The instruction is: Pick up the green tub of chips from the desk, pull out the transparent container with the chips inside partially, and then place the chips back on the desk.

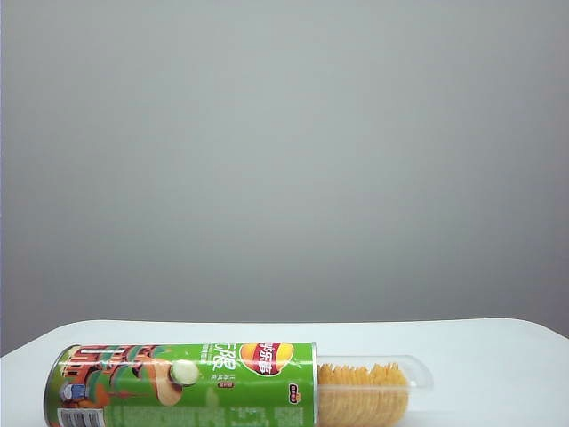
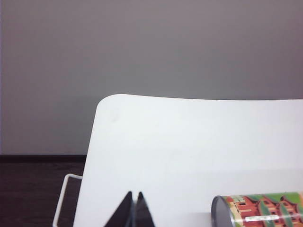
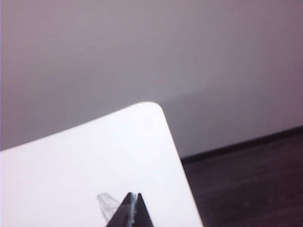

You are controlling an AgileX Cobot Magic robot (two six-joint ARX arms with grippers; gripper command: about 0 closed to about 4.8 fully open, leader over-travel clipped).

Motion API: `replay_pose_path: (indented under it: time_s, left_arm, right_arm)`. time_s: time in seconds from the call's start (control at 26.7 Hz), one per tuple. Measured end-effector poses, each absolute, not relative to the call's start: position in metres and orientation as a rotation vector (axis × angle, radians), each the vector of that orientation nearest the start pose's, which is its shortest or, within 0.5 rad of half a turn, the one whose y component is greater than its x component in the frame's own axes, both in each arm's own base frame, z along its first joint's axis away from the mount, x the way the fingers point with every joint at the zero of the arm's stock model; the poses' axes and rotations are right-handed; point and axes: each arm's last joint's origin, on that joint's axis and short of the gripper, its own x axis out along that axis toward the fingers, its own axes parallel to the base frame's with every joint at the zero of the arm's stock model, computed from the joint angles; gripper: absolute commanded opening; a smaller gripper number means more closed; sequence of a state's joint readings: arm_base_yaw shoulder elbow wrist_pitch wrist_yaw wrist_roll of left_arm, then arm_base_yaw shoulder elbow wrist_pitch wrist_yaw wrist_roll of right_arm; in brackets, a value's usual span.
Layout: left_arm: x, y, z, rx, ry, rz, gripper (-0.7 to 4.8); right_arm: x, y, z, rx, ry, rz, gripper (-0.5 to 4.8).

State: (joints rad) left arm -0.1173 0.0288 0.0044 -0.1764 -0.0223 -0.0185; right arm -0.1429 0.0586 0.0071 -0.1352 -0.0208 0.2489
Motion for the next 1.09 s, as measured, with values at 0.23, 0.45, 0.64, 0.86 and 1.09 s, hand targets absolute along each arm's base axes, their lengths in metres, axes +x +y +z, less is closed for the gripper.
replay_pose_path:
  time_s: [0.23, 0.45, 0.64, 0.86, 1.09]
  left_arm:
    - [0.0966, -0.0109, 0.1459, 0.02, 0.2, -0.102, -0.05]
    - [0.0966, -0.0111, 0.146, -0.001, 0.201, -0.107, -0.05]
    - [0.0966, -0.0112, 0.146, -0.004, 0.201, -0.107, -0.05]
    - [0.0966, -0.0112, 0.146, -0.004, 0.201, -0.108, -0.05]
    - [0.0966, -0.0112, 0.1459, -0.004, 0.201, -0.108, -0.05]
  right_arm:
    - [0.0981, -0.0097, 0.1448, 0.259, 0.215, -0.088, 0.57]
    - [0.0988, -0.0072, 0.1471, 0.257, 0.195, -0.047, 0.4]
    - [0.0987, -0.0072, 0.147, 0.258, 0.196, -0.046, 0.41]
    - [0.0985, -0.0072, 0.1461, 0.258, 0.206, -0.048, 0.42]
    - [0.0986, -0.0053, 0.1461, 0.256, 0.208, -0.027, 0.42]
